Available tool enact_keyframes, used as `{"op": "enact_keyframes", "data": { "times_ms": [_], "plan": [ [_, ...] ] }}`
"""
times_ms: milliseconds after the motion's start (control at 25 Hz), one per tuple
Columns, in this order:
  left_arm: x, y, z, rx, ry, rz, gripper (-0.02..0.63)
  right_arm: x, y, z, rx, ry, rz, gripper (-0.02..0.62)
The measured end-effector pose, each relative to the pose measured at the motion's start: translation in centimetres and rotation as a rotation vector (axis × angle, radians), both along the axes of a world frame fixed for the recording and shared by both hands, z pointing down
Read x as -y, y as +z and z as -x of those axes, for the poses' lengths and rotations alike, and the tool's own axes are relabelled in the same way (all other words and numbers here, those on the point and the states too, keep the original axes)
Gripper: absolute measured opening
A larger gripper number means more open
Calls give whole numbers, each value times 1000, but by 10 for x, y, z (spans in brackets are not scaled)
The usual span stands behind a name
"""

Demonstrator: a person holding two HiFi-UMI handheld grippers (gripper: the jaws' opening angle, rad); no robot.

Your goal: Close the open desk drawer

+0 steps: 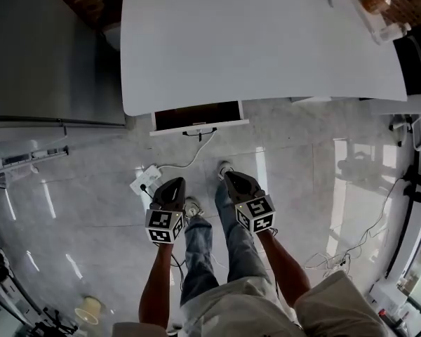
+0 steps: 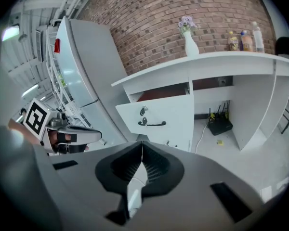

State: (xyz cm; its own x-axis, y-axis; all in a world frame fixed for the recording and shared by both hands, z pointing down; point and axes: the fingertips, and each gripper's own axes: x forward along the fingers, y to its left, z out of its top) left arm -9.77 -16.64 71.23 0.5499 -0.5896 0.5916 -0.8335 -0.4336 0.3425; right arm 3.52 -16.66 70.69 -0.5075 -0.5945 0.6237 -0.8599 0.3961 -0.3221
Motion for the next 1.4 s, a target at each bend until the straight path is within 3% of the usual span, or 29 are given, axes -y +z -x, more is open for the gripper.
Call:
{"op": "enact_keyframes", "data": {
  "times_ms": [120,280,400,480,600,640,760,800,880,960,1200,1400],
  "plan": [
    [8,10,3,-1,1,4,12,3,11,-2,26,37,18,17],
    [20,18,8,13,-1,-4,12,10,19,-1,9,19,15,17],
    [26,22,8,-26,-26,7,12,16,24,2,25,21,20,17],
    [30,21,2,-165,-56,39,12,21,26,5,139,56,61,17],
    [40,12,-6,-513,-127,109,18,30,25,11,431,158,155,23],
    [43,12,-4,-614,-172,136,35,31,26,12,529,194,187,41],
    [47,32,5,-876,-357,265,157,34,34,13,799,288,284,187],
    [48,41,7,-960,-415,307,202,35,38,13,881,318,318,215],
    [52,52,9,-1068,-483,352,219,38,46,11,1004,366,363,230],
    [56,61,8,-1089,-496,373,219,42,56,8,1053,385,384,232],
    [79,82,-4,-972,-417,392,218,75,79,1,1016,388,373,232],
    [113,69,-7,-989,-386,372,218,112,73,0,1016,343,360,230]
  ]
}}
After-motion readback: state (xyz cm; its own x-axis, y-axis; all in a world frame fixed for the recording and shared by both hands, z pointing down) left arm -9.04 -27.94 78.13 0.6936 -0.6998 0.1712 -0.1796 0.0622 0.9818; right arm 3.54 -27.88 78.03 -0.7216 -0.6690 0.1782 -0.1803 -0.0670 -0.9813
